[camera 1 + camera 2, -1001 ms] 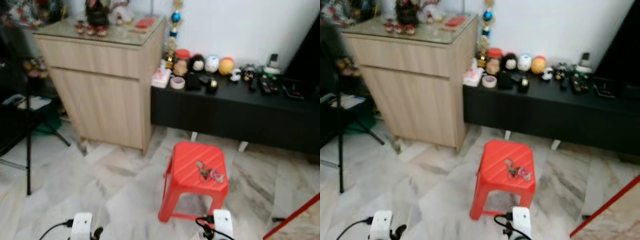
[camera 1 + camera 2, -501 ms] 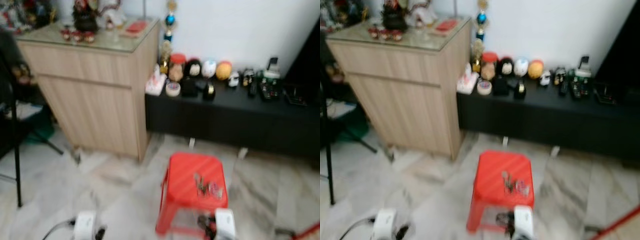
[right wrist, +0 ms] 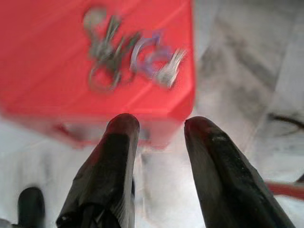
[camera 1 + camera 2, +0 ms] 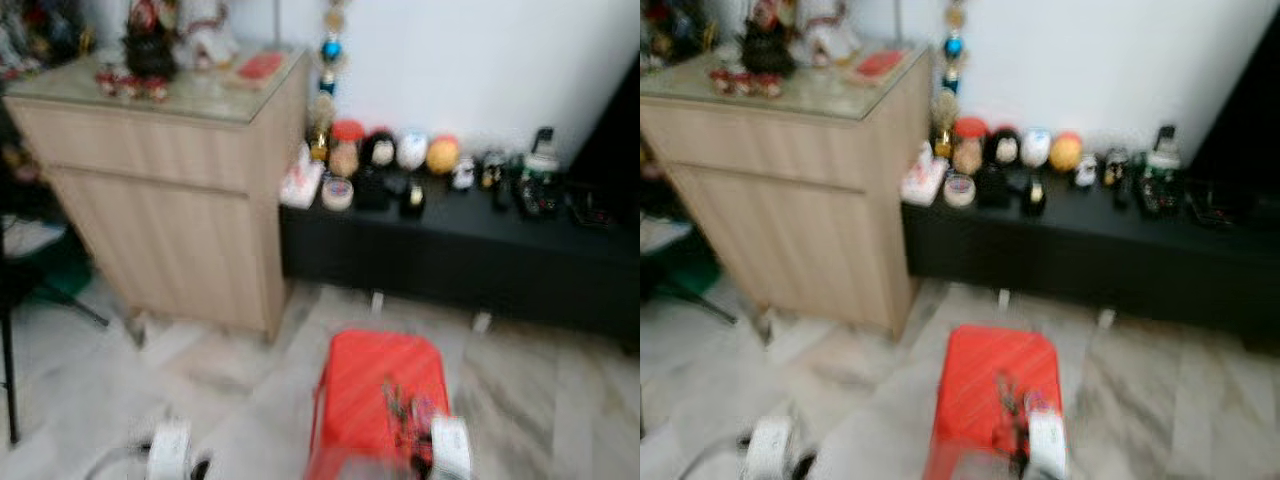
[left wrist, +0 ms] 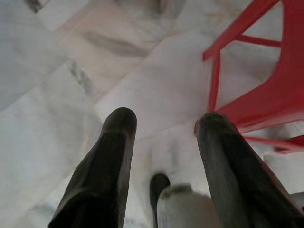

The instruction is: Hang keys on a hook

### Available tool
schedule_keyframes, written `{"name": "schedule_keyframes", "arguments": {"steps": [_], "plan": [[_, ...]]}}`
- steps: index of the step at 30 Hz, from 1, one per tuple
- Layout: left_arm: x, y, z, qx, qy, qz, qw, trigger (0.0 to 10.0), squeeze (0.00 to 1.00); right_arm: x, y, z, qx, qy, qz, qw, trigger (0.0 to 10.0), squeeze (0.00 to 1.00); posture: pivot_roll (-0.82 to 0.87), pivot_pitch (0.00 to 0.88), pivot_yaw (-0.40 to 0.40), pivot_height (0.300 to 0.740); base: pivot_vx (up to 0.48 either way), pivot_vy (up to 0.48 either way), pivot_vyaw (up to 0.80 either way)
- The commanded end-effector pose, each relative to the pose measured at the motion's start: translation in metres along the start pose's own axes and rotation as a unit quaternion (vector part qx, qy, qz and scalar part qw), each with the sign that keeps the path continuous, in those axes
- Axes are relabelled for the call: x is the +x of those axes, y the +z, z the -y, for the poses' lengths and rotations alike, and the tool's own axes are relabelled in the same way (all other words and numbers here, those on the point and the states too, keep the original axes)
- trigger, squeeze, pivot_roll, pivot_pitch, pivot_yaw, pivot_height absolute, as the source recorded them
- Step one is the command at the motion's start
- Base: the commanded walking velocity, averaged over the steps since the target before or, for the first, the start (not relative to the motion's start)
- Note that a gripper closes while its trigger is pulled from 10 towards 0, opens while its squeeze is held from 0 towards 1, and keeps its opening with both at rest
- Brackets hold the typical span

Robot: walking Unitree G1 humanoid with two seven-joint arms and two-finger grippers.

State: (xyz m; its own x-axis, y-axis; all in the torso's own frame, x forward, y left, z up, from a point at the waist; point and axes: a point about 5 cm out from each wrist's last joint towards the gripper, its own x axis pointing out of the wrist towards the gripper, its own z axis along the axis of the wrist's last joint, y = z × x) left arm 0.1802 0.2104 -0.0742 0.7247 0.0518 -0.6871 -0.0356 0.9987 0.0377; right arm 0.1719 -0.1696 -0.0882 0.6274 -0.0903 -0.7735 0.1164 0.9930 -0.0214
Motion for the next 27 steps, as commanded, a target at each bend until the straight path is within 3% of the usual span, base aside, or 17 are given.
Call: {"name": "schedule_keyframes", "arguments": {"steps": [1,10,15,19,20,21,24,27], "plan": [[-0.002,0.000,-0.013,0.005,0.017,0.001,1.000,10.0,0.00,0.001,0.008,-0.010,0.007,0.014,0.017,1.000,10.0,0.00,0.07,0.000,-0.054,0.740,0.000,0.000,0.00],[-0.002,0.000,-0.012,0.005,0.016,0.002,1.000,10.0,0.00,0.004,0.029,-0.007,0.029,0.009,0.067,0.997,10.0,0.00,0.07,0.000,-0.056,0.740,0.000,0.000,0.00],[-0.001,0.005,-0.013,0.010,0.018,0.016,1.000,10.0,0.00,0.006,0.059,-0.007,0.051,0.006,0.131,0.990,10.0,0.00,0.07,0.000,-0.057,0.740,0.000,0.000,0.00],[0.002,0.027,-0.020,-0.010,0.036,0.072,0.997,10.0,0.00,0.006,0.070,-0.005,0.062,0.002,0.162,0.985,10.0,0.00,0.06,0.000,-0.059,0.740,0.000,0.000,0.00],[0.004,0.041,-0.022,-0.019,0.042,0.101,0.994,10.0,0.00,0.005,0.074,-0.005,0.064,0.001,0.176,0.982,10.0,0.00,0.07,0.000,-0.060,0.740,0.000,0.000,0.00],[0.004,0.041,-0.022,-0.019,0.042,0.101,0.994,10.0,0.00,0.005,0.074,-0.005,0.064,0.001,0.176,0.982,10.0,0.00,0.07,0.000,-0.060,0.740,0.000,0.000,0.00],[0.008,0.076,-0.020,-0.014,0.026,0.174,0.984,10.0,0.00,0.003,0.083,-0.008,0.070,0.005,0.205,0.976,10.0,0.00,0.07,0.000,-0.057,0.740,0.000,0.000,0.00],[0.008,0.089,-0.018,-0.013,0.021,0.204,0.979,10.0,0.00,0.002,0.085,-0.010,0.073,0.012,0.216,0.974,10.0,0.00,0.06,0.000,-0.055,0.740,0.000,0.000,0.00]]}}
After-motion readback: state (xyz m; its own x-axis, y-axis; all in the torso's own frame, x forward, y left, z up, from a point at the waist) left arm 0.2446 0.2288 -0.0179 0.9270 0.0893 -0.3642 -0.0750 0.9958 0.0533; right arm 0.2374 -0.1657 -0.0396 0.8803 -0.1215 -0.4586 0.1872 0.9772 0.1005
